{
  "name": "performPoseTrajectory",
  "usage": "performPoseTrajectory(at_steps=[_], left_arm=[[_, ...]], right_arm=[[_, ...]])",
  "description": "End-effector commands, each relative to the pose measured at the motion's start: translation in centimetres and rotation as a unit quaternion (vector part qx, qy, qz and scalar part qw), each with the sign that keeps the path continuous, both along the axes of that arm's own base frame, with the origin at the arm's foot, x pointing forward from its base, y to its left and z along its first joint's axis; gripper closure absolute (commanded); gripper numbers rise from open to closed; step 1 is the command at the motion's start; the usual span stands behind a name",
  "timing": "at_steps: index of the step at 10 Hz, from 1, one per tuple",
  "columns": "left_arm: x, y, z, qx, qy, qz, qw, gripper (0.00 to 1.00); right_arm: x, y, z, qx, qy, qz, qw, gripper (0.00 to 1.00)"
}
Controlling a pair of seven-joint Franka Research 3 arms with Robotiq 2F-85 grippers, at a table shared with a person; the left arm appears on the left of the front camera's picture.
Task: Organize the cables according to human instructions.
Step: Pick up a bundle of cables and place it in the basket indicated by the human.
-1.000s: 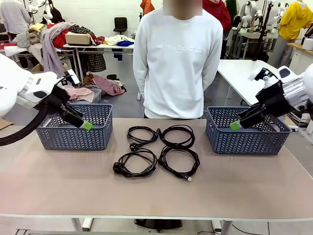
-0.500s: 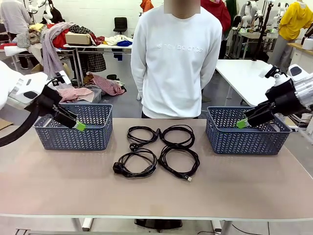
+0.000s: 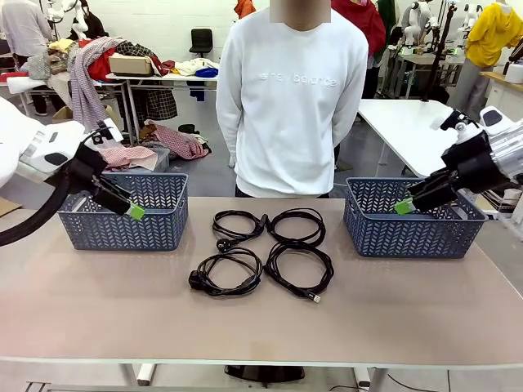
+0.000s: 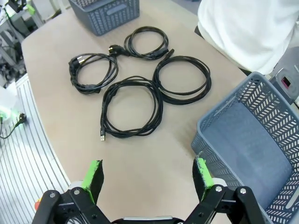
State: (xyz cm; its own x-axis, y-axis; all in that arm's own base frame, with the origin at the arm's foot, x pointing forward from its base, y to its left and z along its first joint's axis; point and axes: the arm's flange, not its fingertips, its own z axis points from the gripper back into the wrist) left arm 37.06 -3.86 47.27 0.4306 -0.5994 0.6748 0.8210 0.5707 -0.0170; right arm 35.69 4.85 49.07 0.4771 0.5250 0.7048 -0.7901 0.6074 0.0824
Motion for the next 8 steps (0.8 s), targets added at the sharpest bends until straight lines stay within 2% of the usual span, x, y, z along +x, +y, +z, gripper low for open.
performPoseTrajectory(at_steps=[1,8], left_arm=[[0.22,0.29,-0.19,-0.010,-0.003,-0.010,1.000,0.00],[0.22,0.29,-0.19,-0.010,-0.003,-0.010,1.000,0.00]], right_arm=[[0.24,-0.13,-0.15,0.005,-0.004,0.007,1.000,0.00],[0.24,-0.13,-0.15,0.005,-0.004,0.007,1.000,0.00]])
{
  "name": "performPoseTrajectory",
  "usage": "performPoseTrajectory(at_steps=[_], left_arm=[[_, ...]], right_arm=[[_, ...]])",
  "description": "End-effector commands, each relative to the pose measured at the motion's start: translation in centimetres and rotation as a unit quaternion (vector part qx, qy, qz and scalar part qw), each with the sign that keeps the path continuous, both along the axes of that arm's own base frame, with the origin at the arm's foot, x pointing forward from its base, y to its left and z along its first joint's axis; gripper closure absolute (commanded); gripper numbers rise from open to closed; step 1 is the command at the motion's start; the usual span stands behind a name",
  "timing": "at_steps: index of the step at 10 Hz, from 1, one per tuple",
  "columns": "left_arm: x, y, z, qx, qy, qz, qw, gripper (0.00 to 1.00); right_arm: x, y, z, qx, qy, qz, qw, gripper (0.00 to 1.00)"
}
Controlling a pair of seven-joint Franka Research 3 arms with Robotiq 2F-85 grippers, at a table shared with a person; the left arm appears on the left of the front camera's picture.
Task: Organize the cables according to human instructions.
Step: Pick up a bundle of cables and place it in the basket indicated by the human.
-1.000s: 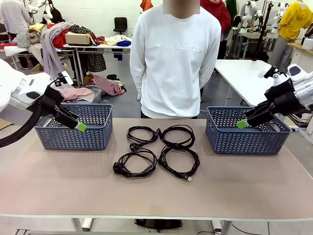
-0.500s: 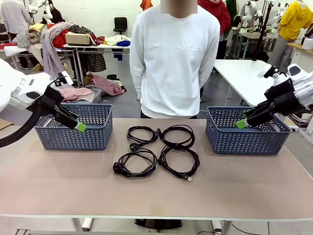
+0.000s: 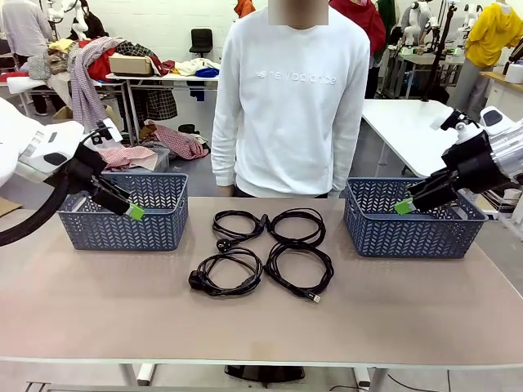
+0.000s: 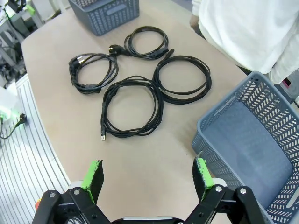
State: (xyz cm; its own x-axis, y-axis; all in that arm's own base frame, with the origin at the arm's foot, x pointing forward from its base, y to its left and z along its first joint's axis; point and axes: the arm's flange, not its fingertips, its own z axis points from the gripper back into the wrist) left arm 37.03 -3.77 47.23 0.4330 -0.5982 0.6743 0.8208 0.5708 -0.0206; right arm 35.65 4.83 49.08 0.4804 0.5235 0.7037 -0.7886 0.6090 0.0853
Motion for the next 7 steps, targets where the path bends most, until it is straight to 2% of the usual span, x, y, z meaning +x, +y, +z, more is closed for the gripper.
performPoseTrajectory(at_steps=[1,7], left_arm=[[0.25,0.20,-0.16,-0.009,-0.004,-0.010,1.000,0.00],[0.25,0.20,-0.16,-0.009,-0.004,-0.010,1.000,0.00]], right_arm=[[0.28,-0.10,-0.15,0.005,-0.006,0.008,1.000,0.00],[0.28,-0.10,-0.15,0.005,-0.006,0.008,1.000,0.00]])
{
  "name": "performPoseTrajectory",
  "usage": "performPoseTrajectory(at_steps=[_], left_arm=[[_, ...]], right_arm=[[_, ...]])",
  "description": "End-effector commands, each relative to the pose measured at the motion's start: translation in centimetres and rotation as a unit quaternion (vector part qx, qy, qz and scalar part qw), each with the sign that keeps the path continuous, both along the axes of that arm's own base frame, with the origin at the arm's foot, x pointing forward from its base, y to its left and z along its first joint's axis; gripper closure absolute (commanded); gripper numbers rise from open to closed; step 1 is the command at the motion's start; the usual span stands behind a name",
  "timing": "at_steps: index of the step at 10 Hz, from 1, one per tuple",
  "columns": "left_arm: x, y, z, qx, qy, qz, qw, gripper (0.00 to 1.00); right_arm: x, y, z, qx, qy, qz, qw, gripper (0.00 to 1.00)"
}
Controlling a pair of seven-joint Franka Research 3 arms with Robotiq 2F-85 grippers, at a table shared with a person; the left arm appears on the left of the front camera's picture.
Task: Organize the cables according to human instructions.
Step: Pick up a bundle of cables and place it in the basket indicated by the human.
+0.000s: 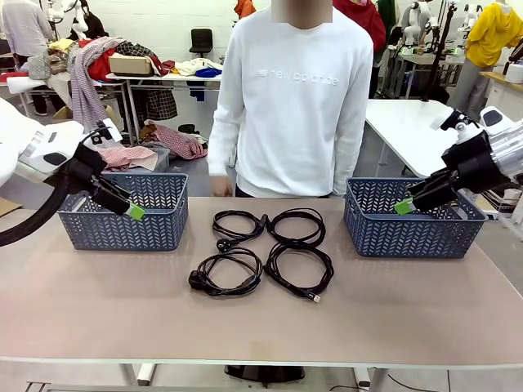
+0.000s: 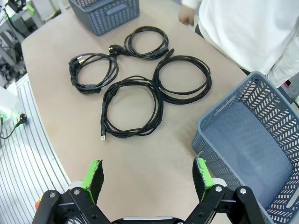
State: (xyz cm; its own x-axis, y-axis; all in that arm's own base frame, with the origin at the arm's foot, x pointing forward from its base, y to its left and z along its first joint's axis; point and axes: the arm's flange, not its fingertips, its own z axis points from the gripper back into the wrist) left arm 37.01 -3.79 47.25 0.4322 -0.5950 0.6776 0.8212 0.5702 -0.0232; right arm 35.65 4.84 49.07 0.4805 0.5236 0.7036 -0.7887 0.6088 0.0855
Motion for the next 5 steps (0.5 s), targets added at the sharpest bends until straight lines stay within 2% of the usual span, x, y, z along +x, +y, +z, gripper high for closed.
performPoseTrajectory(at_steps=[1,5], left_arm=[[0.27,0.22,-0.17,-0.006,-0.004,-0.009,1.000,0.00],[0.27,0.22,-0.17,-0.006,-0.004,-0.009,1.000,0.00]], right_arm=[[0.28,-0.11,-0.15,0.005,-0.006,0.008,1.000,0.00],[0.28,-0.11,-0.15,0.005,-0.006,0.008,1.000,0.00]])
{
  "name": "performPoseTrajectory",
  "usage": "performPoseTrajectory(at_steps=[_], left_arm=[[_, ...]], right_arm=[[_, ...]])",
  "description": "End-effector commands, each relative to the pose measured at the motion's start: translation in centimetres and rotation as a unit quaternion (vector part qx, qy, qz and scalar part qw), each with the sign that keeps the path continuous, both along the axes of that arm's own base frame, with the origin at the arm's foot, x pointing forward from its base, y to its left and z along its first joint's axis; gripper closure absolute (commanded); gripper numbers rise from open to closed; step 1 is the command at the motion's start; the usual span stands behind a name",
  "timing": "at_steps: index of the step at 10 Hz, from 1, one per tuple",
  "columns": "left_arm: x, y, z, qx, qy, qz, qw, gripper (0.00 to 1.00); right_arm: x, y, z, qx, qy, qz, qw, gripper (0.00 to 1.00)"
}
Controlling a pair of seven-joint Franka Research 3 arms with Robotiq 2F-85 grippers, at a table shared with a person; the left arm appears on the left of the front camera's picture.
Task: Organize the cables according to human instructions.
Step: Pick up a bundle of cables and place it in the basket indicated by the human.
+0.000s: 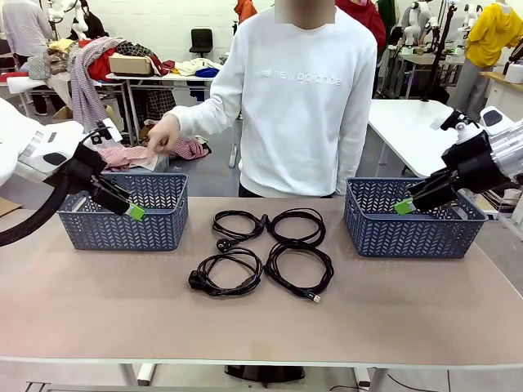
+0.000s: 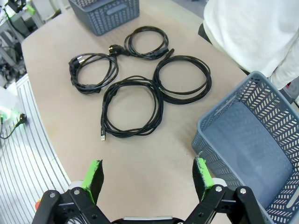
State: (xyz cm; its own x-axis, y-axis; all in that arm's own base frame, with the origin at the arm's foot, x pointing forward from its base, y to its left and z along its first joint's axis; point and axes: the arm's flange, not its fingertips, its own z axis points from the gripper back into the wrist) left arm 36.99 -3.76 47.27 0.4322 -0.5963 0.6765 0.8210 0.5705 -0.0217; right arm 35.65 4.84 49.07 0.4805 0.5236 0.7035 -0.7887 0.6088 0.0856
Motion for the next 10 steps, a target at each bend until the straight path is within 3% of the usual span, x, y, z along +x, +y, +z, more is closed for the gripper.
performPoseTrajectory(at_steps=[1,10], left_arm=[[0.29,0.18,-0.19,-0.007,-0.004,-0.010,1.000,0.00],[-0.01,0.02,-0.01,0.000,0.000,0.000,1.000,0.00]], right_arm=[[0.28,-0.11,-0.15,0.005,-0.006,0.008,1.000,0.00],[0.28,-0.11,-0.15,0.005,-0.006,0.008,1.000,0.00]])
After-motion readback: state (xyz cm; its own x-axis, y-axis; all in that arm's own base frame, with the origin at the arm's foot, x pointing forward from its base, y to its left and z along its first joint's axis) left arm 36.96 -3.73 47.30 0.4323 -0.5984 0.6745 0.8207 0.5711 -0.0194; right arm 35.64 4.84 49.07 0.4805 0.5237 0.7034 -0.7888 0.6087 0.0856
